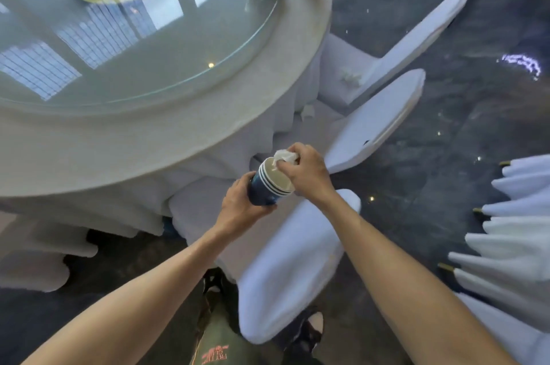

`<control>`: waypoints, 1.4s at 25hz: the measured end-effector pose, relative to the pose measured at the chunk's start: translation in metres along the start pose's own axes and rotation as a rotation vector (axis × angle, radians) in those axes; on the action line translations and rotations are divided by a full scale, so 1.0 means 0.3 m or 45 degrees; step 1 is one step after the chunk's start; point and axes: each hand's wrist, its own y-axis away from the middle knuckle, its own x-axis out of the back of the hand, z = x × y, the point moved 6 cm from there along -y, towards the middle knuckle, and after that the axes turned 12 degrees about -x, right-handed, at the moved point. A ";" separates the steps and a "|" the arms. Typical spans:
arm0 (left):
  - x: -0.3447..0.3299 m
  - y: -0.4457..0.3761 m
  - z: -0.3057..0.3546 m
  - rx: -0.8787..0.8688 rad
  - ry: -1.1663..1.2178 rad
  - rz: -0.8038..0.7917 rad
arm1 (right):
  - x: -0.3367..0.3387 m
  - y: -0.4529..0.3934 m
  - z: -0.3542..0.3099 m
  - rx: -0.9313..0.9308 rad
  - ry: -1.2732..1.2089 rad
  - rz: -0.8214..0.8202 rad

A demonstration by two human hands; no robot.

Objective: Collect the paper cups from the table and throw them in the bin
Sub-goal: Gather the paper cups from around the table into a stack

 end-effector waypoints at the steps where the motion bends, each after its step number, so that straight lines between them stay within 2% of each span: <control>1: -0.017 0.014 0.050 -0.017 0.013 0.040 | 0.040 0.031 0.000 0.037 -0.008 -0.001; 5: -0.070 0.064 0.213 -0.030 0.002 0.142 | 0.186 0.134 0.026 0.154 0.077 -0.147; 10: -0.123 0.063 0.349 -0.054 0.085 0.212 | 0.342 0.171 0.032 0.408 0.205 -0.267; 12: -0.146 0.035 0.371 -0.064 0.105 0.240 | 0.345 0.155 0.026 0.374 0.291 -0.432; 15: -0.186 -0.037 0.386 -0.048 0.106 0.258 | 0.351 0.093 0.030 0.170 0.198 -0.671; 21: -0.266 -0.280 0.302 0.074 0.167 0.336 | 0.414 -0.183 0.009 0.243 0.472 -0.775; 25: -0.276 -0.532 0.271 0.190 0.239 0.350 | 0.500 -0.477 -0.051 0.206 0.552 -0.783; 29: -0.271 -0.653 0.263 0.288 0.311 0.445 | 0.547 -0.719 -0.084 0.311 0.982 -0.494; 35: -0.273 -0.738 0.263 0.407 0.362 0.571 | 0.520 -0.981 -0.101 0.444 1.029 -0.308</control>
